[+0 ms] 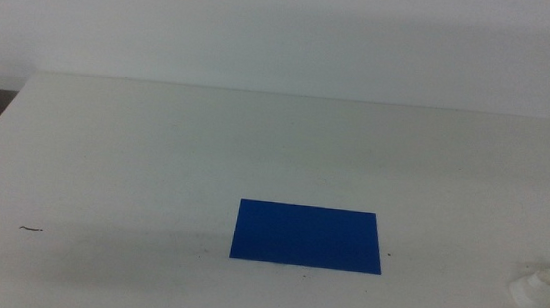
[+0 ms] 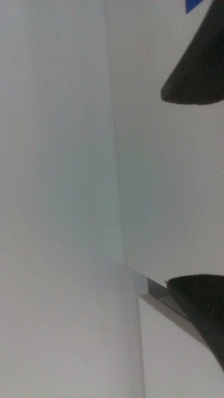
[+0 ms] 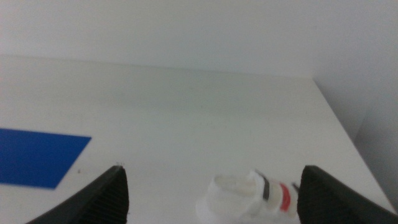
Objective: Use one arm to grab the shoe from the table and place it on the mat.
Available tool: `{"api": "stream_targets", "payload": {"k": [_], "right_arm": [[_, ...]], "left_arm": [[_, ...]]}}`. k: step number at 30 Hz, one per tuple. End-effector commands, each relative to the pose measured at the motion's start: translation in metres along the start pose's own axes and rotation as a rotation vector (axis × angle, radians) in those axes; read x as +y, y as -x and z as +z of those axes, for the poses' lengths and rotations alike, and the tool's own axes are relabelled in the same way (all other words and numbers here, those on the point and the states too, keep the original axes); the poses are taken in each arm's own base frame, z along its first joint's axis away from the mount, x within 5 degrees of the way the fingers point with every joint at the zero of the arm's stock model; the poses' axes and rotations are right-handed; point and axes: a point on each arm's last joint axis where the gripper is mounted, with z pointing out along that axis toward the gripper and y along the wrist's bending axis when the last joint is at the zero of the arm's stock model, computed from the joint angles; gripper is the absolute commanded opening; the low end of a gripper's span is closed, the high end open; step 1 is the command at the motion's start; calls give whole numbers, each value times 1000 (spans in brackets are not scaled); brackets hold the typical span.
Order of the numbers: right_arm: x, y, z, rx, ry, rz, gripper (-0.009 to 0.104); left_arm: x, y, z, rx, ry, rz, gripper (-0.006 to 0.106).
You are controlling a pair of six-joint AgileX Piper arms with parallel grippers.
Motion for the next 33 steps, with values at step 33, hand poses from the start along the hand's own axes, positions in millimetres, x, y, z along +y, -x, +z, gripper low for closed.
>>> {"api": "stream_targets", "payload": {"k": [33], "right_arm": [[-24,151,149,945,-445,839,93]], "left_arm": [[0,1,0,-7,-2,-7,94]]}}
